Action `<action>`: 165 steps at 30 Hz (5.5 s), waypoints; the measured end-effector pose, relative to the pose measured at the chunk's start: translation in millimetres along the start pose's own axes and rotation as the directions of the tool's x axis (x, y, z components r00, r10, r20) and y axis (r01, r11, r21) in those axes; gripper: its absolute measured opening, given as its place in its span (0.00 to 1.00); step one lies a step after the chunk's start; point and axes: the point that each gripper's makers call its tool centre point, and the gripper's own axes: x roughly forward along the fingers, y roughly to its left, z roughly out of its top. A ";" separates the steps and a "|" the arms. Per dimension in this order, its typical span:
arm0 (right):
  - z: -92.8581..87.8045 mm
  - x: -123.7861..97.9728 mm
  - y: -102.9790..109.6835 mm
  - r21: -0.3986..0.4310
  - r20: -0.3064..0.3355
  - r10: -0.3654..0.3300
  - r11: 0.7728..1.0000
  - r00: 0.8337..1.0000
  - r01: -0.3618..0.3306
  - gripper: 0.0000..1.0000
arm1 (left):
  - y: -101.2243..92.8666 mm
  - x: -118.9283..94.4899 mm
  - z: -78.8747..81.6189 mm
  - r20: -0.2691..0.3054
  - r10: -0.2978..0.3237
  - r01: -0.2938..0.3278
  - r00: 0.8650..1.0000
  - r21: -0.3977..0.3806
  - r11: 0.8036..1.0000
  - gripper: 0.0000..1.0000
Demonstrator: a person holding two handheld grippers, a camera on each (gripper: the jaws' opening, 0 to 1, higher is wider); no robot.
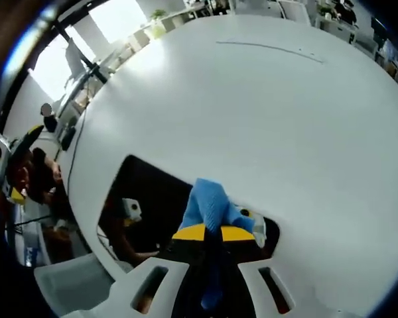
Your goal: Wipe the mirror surface with the cleaning cloth until all visible marks leave the cleaned area.
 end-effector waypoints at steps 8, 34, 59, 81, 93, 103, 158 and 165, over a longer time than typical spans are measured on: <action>-13.8 -3.4 8.7 0.009 -0.003 0.002 1.000 1.000 -0.002 0.00 | -0.2 2.8 1.2 0.001 -0.008 0.008 1.000 0.007 1.000 0.99; -61.8 -14.9 37.8 0.061 -0.050 0.022 0.998 0.999 -0.019 0.00 | -7.1 -15.7 -20.6 0.019 -0.114 0.113 0.993 0.026 0.993 0.99; -78.0 -19.3 45.5 0.034 -0.052 0.034 0.999 0.998 -0.032 0.00 | -12.0 -5.3 -36.8 -0.049 -0.021 0.021 0.999 -0.016 1.000 0.99; -78.2 -20.3 42.3 -0.005 -0.057 0.044 0.999 0.997 -0.045 0.00 | -18.9 5.1 -13.7 0.024 -0.012 0.013 1.000 -0.038 0.999 0.99; -84.3 -27.0 30.9 0.003 -0.062 0.053 0.999 0.997 -0.053 0.00 | -15.8 2.5 -15.6 0.021 -0.003 0.003 1.000 -0.039 0.999 0.99; -90.5 -32.1 15.8 -0.005 -0.082 0.053 0.999 0.995 -0.053 0.00 | -15.9 4.7 -15.6 0.024 -0.001 0.002 1.000 -0.042 0.999 0.99; -17.8 -16.9 -44.4 -0.041 -0.085 0.021 0.999 0.996 -0.025 0.00 | -23.0 -0.5 -28.6 -0.034 0.037 -0.039 0.999 -0.068 0.997 0.99; -7.5 -14.2 -48.2 -0.047 -0.077 0.025 0.998 0.997 -0.029 0.00 | -26.1 -3.9 -29.7 -0.046 0.050 -0.053 0.998 -0.073 0.996 0.99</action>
